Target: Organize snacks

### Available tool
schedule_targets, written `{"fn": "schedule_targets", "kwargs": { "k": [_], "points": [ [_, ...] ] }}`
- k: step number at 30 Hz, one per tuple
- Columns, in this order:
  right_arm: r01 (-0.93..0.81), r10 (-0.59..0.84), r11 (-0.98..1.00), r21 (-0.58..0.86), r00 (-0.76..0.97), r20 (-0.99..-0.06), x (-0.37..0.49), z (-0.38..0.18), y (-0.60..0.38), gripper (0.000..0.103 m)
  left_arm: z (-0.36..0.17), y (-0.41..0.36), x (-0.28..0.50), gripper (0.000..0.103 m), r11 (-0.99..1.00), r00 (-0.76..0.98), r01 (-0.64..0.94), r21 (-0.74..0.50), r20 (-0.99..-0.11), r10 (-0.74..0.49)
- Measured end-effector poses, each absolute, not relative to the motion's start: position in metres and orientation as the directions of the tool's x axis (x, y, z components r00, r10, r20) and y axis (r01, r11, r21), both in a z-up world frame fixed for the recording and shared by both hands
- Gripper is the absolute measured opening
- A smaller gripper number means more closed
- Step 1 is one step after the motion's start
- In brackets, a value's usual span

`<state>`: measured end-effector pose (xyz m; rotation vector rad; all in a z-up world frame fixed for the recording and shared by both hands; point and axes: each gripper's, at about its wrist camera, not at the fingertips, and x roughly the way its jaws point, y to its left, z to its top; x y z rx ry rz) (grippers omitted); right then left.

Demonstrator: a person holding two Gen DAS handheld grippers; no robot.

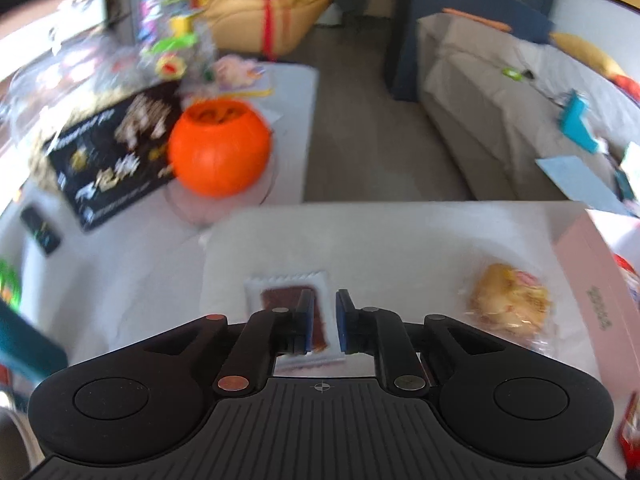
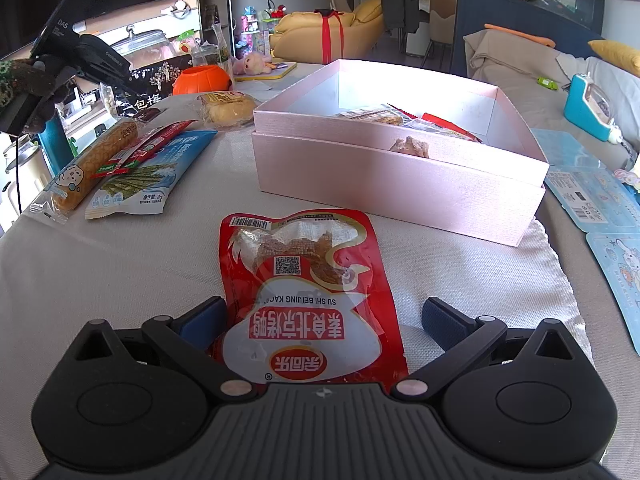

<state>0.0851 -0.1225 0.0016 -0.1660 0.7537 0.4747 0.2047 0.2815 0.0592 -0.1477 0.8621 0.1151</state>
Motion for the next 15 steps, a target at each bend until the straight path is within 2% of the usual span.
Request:
{"fn": "schedule_targets", "kwargs": {
  "k": [3, 6, 8, 9, 10, 12, 15],
  "points": [
    [-0.471, 0.354, 0.882, 0.023, 0.630, -0.692, 0.085, 0.002, -0.123, 0.103, 0.042, 0.276, 0.212, 0.020, 0.984, 0.614, -0.179, -0.026, -0.784, 0.091],
    [-0.471, 0.354, 0.882, 0.023, 0.630, -0.691, 0.085, 0.002, -0.123, 0.103, 0.035, 0.263, 0.216, 0.031, 0.988, 0.621, -0.152, 0.028, -0.775, 0.117],
    [-0.471, 0.354, 0.882, 0.023, 0.630, -0.691, 0.085, 0.002, -0.122, 0.103, 0.034, 0.257, 0.218, 0.061, 0.993, 0.615, -0.115, 0.011, -0.784, 0.080],
    [-0.471, 0.354, 0.882, 0.023, 0.630, -0.691, 0.085, 0.002, -0.122, 0.103, 0.035, 0.254, 0.219, 0.065, 0.996, 0.609, -0.093, -0.006, -0.792, 0.052],
    [-0.471, 0.354, 0.882, 0.023, 0.630, -0.691, 0.085, 0.002, -0.122, 0.103, 0.036, 0.252, 0.219, 0.067, 0.997, 0.605, -0.079, -0.016, -0.796, 0.035],
    [-0.471, 0.354, 0.882, 0.023, 0.630, -0.691, 0.085, 0.002, -0.123, 0.103, 0.037, 0.252, 0.218, 0.066, 0.997, 0.612, -0.069, -0.030, -0.791, 0.019],
    [-0.471, 0.354, 0.882, 0.023, 0.630, -0.691, 0.085, 0.002, -0.122, 0.103, 0.041, 0.260, 0.217, 0.062, 0.991, 0.643, -0.134, 0.013, -0.760, 0.097]
  ]
}}
